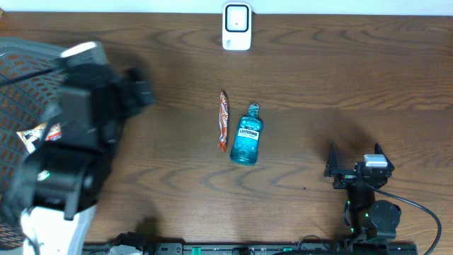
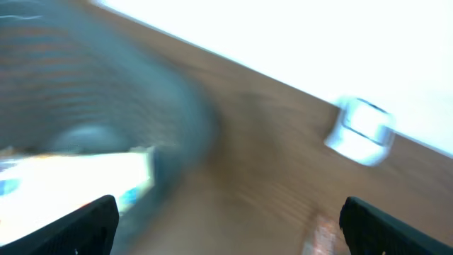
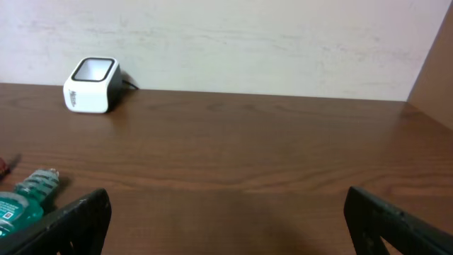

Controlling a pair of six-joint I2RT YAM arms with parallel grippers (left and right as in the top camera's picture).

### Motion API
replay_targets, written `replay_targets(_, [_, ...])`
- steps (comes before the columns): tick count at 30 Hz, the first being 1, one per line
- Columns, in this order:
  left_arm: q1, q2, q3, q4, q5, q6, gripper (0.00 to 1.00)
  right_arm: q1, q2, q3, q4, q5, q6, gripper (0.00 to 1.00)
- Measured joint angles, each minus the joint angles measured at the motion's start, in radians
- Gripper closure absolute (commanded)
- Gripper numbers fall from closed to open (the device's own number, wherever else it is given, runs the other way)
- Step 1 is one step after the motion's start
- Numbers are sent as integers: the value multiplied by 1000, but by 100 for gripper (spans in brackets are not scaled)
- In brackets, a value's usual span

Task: Scan the item barcode
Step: 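Place the chocolate bar on the table left of the bottle, then reach the left gripper into the basket and grasp the snack packet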

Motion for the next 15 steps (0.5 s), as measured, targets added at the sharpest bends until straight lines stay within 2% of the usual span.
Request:
replay_targets(3, [178, -16, 0, -97, -21, -91, 0, 0, 0, 0, 0, 0, 0, 1])
replay_targets(7, [398, -4, -13, -209, -34, -287, 1, 0, 0, 0, 0, 0, 0, 1])
replay_targets(12, [595, 21, -79, -235, 0, -509, 1, 0, 0, 0, 0, 0, 0, 1])
replay_targets(15, [668, 63, -123, -229, 45, -606, 1, 0, 0, 0, 0, 0, 0, 1])
